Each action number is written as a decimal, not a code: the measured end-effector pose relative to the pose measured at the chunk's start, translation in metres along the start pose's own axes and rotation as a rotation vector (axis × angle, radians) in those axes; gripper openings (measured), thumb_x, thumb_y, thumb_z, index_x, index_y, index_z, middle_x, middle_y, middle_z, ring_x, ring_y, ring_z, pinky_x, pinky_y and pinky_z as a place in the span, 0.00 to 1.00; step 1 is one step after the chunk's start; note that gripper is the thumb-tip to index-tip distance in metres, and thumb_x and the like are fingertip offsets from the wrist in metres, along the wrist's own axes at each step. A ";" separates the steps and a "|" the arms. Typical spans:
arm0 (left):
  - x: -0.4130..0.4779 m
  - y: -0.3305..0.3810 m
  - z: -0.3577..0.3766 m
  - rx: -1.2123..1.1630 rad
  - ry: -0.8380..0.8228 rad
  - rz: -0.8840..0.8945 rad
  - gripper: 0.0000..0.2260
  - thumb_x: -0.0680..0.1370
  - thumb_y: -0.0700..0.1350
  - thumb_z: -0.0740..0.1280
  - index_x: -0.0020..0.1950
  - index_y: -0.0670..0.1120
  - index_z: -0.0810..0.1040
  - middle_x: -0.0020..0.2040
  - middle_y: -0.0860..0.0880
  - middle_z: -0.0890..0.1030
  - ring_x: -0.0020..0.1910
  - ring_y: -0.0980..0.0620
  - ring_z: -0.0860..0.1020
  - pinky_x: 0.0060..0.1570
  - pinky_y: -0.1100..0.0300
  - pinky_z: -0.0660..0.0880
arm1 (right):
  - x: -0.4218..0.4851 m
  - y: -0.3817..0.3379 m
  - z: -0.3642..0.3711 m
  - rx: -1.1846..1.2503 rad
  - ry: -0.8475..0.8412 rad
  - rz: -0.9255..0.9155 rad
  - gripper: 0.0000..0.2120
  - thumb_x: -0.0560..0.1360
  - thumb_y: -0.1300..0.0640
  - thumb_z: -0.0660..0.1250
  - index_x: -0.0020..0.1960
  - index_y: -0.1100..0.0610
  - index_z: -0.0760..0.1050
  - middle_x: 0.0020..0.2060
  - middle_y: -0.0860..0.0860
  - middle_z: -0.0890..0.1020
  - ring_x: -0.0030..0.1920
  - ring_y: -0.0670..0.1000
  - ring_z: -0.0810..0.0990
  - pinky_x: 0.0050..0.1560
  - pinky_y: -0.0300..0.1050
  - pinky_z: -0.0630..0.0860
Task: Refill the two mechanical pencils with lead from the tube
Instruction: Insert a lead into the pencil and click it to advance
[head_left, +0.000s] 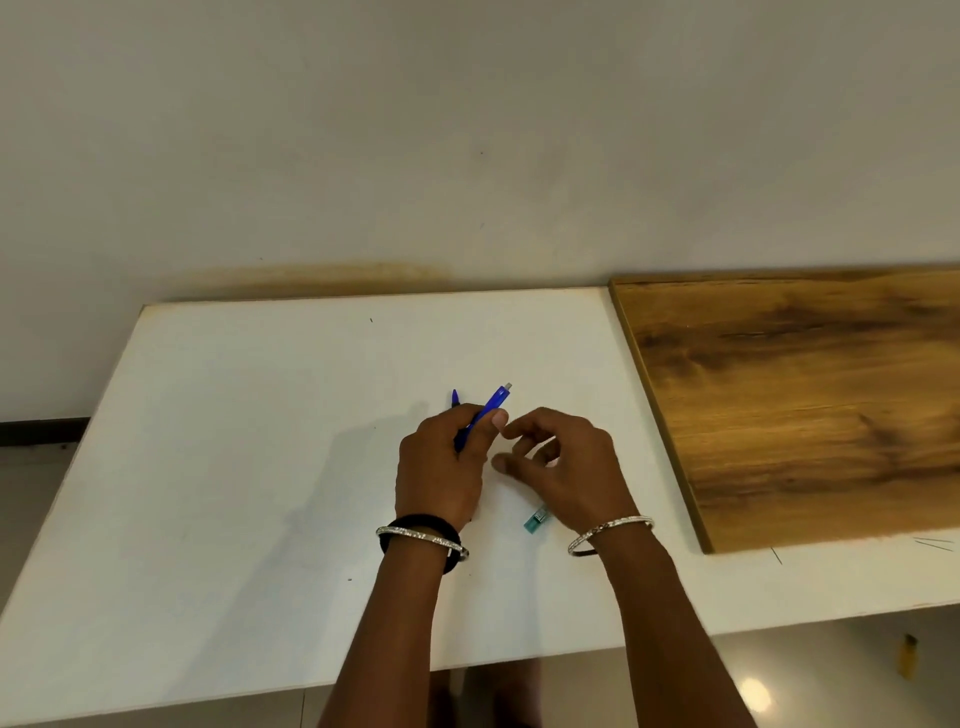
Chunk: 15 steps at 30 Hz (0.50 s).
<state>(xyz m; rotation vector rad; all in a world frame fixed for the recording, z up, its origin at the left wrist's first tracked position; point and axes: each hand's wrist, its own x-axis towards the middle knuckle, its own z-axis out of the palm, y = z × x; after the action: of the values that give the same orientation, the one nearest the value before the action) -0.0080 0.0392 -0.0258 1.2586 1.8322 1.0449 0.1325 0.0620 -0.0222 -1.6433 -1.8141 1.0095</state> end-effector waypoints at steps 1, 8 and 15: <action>0.000 0.000 0.000 -0.002 -0.004 0.000 0.14 0.76 0.59 0.64 0.48 0.52 0.82 0.34 0.49 0.81 0.37 0.49 0.79 0.38 0.61 0.74 | 0.000 -0.001 0.003 -0.045 -0.034 -0.003 0.14 0.66 0.50 0.78 0.50 0.50 0.80 0.40 0.46 0.83 0.37 0.46 0.79 0.41 0.36 0.76; -0.001 -0.001 -0.001 -0.010 -0.013 -0.005 0.14 0.76 0.59 0.65 0.54 0.53 0.82 0.38 0.52 0.81 0.39 0.53 0.80 0.38 0.68 0.71 | 0.001 -0.002 0.015 -0.265 -0.080 -0.015 0.07 0.73 0.55 0.72 0.51 0.54 0.82 0.46 0.51 0.83 0.43 0.49 0.79 0.50 0.43 0.77; -0.002 0.000 -0.001 -0.014 -0.037 -0.036 0.09 0.74 0.59 0.66 0.48 0.57 0.77 0.37 0.53 0.81 0.33 0.63 0.79 0.29 0.74 0.69 | 0.004 -0.005 -0.005 0.332 0.313 0.069 0.05 0.73 0.61 0.73 0.48 0.57 0.82 0.40 0.51 0.85 0.39 0.49 0.83 0.37 0.36 0.80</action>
<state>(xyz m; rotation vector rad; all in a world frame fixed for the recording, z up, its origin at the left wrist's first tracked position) -0.0080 0.0375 -0.0252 1.2243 1.8108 1.0069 0.1328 0.0670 -0.0154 -1.5630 -1.3177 0.9601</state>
